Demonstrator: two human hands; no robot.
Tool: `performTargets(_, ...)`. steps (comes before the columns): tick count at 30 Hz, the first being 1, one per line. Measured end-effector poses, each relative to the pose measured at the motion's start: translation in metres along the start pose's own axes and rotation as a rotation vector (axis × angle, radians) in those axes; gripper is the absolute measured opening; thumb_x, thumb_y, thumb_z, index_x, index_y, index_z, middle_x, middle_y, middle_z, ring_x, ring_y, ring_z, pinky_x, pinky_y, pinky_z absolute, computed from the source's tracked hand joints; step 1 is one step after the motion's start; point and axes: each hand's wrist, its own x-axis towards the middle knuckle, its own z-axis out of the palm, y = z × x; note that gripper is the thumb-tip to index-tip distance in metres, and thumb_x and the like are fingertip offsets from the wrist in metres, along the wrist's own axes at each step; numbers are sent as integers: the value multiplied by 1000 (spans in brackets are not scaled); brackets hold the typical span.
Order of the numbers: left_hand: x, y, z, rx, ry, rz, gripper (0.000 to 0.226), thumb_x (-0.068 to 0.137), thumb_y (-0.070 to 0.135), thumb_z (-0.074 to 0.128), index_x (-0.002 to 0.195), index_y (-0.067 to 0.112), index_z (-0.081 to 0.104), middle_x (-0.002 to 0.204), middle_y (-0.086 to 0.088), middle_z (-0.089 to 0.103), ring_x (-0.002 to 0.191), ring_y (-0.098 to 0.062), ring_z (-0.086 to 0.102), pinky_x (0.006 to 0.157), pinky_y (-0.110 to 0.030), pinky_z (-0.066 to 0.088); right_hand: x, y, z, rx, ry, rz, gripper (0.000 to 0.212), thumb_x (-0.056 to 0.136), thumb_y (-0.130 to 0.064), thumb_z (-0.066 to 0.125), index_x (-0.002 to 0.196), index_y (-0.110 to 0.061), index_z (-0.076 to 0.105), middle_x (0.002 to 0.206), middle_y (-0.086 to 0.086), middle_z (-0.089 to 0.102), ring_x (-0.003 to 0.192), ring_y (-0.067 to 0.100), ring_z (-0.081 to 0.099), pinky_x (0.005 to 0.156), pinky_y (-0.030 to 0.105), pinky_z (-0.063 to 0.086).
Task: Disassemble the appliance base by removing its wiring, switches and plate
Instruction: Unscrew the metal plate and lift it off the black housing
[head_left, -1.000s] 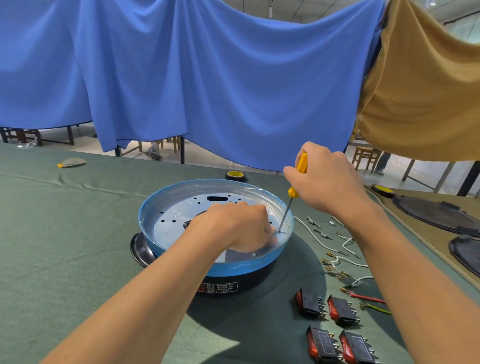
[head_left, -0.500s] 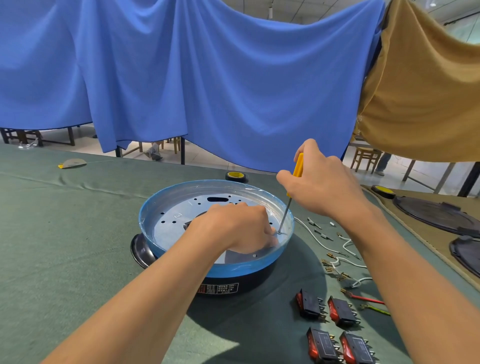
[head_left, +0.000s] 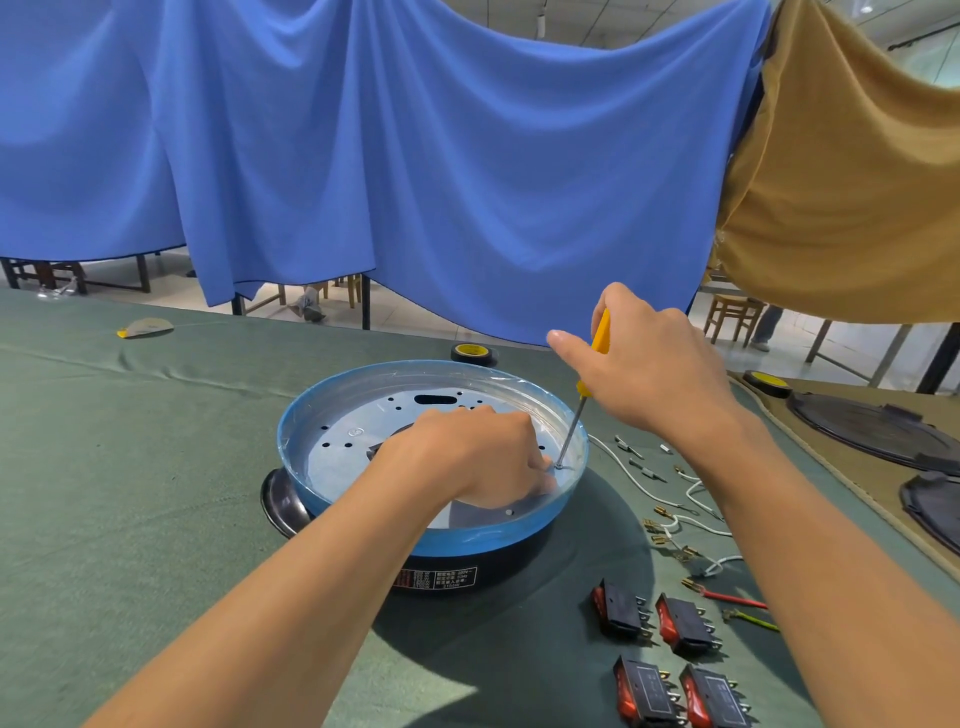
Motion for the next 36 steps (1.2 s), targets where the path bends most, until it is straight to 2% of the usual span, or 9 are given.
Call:
performTargets(4, 1, 0, 1, -8, 2, 5, 35, 97, 46, 45, 120, 31, 67, 104, 0, 67, 88, -24, 57, 82, -39, 49, 2, 1, -2, 47, -64, 1, 20, 85, -38, 54, 93, -23, 45, 81, 1, 56, 77, 27, 53, 65, 36, 41)
performTargets(9, 2, -1, 1, -12, 5, 9, 34, 98, 44, 46, 118, 29, 69, 107, 1, 68, 90, -23, 57, 84, -38, 49, 0, -4, -2, 36, 16, 29, 47, 83, -70, 46, 79, -23, 46, 75, -1, 55, 71, 22, 51, 63, 36, 41)
performTargets(13, 2, -1, 2, -11, 9, 15, 35, 99, 42, 45, 122, 28, 67, 105, 1, 67, 84, -20, 55, 72, -31, 42, 1, -2, -2, 68, 0, -53, 19, 87, -40, 56, 88, -22, 51, 79, 1, 58, 71, 21, 49, 54, 28, 34)
performTargets(14, 2, 0, 2, -12, 10, 14, 35, 99, 42, 45, 123, 28, 66, 106, 1, 67, 85, -20, 56, 73, -32, 43, 1, -2, -3, 62, -7, -41, 18, 84, -39, 55, 87, -22, 50, 77, -1, 56, 70, 19, 48, 54, 29, 32)
performTargets(18, 1, -1, 0, 1, 2, 2, 36, 99, 44, 44, 125, 31, 64, 111, 1, 67, 91, -21, 55, 78, -34, 45, 0, -4, -2, 46, 37, 20, 42, 84, -62, 48, 75, -21, 48, 70, -1, 53, 67, 20, 49, 61, 35, 38)
performTargets(22, 1, -1, 1, 3, 1, 10, 38, 99, 44, 43, 127, 29, 63, 107, 1, 67, 85, -19, 55, 73, -32, 41, 4, 0, -2, 71, -37, 1, 21, 87, -40, 55, 92, -20, 49, 84, 2, 57, 80, 27, 53, 63, 35, 39)
performTargets(27, 1, -1, 0, 2, 3, -6, 38, 98, 48, 43, 122, 30, 65, 104, 1, 67, 87, -22, 56, 83, -39, 49, 2, -1, -3, 41, -32, 38, 33, 86, -55, 50, 80, -22, 45, 77, 1, 54, 76, 27, 52, 64, 37, 38)
performTargets(32, 1, -2, 1, 7, 7, -5, 39, 98, 49, 42, 124, 30, 64, 103, 1, 67, 86, -22, 56, 81, -39, 49, 5, 3, -5, 112, -112, 16, 23, 84, -38, 57, 97, -23, 46, 88, 2, 57, 84, 27, 52, 66, 36, 40)
performTargets(36, 2, -2, 2, 5, 1, -1, 40, 97, 50, 42, 126, 31, 62, 108, 1, 67, 89, -23, 57, 87, -44, 49, 3, 2, -4, 41, -79, 52, 36, 86, -58, 50, 82, -23, 44, 79, 1, 54, 76, 25, 52, 65, 38, 40)
